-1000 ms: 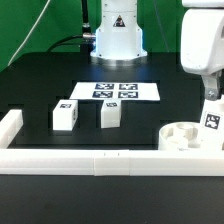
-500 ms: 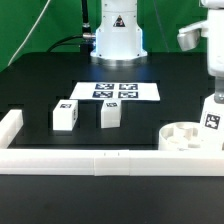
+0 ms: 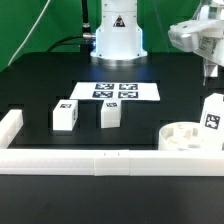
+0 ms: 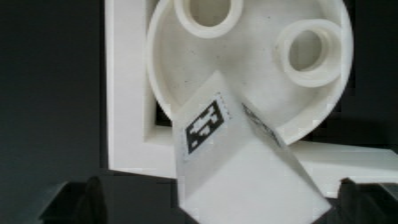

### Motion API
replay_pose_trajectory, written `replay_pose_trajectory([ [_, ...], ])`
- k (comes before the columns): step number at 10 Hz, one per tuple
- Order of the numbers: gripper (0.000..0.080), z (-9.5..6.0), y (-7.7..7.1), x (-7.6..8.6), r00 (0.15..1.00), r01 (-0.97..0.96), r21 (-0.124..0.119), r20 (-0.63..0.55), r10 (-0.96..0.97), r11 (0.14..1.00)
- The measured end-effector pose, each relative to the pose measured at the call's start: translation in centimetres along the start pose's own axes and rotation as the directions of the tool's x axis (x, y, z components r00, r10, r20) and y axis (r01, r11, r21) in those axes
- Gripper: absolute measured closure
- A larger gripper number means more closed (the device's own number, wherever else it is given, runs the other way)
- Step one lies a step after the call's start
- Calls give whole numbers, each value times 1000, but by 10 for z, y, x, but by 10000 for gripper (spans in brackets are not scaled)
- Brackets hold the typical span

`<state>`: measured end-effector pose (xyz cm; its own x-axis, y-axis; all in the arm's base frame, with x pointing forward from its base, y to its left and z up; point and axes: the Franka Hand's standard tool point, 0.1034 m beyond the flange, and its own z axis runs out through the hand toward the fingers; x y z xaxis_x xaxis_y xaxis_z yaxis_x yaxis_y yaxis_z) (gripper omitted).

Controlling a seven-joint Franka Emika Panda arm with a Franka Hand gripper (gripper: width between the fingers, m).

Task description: Assemble stool

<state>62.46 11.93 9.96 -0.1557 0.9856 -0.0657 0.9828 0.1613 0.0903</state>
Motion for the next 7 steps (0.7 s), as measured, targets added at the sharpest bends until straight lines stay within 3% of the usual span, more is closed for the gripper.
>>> replay_pose_trajectory([
  [3, 151, 4, -2, -1, 964, 263, 6, 26, -263, 965],
  [5, 151, 12, -4, 0, 900, 434, 22, 36, -435, 901],
  [7, 151, 15, -5, -2, 873, 484, 31, 39, -485, 874],
])
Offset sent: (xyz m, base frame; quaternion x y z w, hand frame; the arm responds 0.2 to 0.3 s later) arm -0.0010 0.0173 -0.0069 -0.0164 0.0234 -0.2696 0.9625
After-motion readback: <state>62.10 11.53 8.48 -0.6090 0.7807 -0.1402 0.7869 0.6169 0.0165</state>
